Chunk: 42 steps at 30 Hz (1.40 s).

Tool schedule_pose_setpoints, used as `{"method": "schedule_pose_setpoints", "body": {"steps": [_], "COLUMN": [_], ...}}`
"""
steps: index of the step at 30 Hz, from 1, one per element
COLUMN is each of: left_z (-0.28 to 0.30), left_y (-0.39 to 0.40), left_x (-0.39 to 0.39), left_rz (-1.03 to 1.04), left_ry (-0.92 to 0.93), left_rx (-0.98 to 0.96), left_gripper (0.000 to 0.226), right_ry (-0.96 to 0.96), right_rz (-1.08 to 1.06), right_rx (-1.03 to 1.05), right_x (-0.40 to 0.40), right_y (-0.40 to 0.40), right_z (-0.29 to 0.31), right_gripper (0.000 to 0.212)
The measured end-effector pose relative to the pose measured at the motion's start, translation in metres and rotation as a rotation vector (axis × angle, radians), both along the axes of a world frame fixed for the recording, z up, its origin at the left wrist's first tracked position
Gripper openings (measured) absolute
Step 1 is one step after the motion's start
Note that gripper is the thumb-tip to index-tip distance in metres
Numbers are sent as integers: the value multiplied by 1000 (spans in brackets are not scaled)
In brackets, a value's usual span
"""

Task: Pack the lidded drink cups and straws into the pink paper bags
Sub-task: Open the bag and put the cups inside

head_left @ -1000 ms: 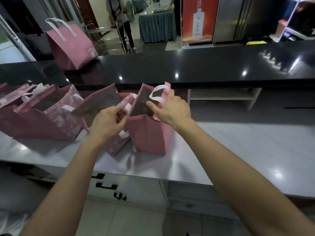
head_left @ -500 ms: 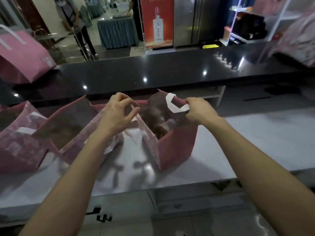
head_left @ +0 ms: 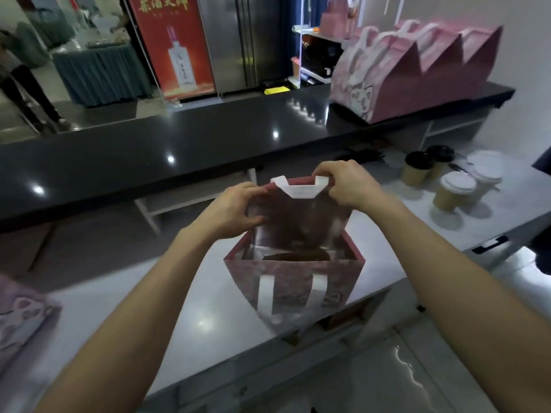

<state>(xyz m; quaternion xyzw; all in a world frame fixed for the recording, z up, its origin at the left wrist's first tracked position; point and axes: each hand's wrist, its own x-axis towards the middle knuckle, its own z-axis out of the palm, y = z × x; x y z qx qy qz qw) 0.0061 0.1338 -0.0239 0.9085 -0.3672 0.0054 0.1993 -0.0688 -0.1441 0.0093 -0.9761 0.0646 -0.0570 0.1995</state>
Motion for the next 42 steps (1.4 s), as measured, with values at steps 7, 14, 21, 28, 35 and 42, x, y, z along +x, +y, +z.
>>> {"method": "schedule_pose_setpoints", "body": {"steps": [7, 14, 21, 28, 35, 42], "left_z": [-16, -31, -45, -43, -37, -26], "left_y": [-136, -233, -300, -340, -360, -365], "left_x": [29, 79, 129, 151, 134, 91], "left_rz": [35, 34, 69, 132, 244, 388], "left_ry": [67, 80, 75, 92, 119, 68], "left_rx": [-68, -140, -197, -180, -145, -170], "left_gripper": [89, 89, 89, 93, 93, 47], "right_ry": [-107, -35, 124, 266, 428, 312], "right_rz": [-55, -223, -236, -109, 97, 245], "right_rx": [96, 111, 73, -118, -302, -208], "right_x": [-14, 8, 58, 113, 164, 179], "right_y": [-154, -275, -348, -413, -458, -472], "right_z": [-10, -27, -43, -72, -102, -92], "right_gripper": [39, 44, 49, 66, 110, 81]}}
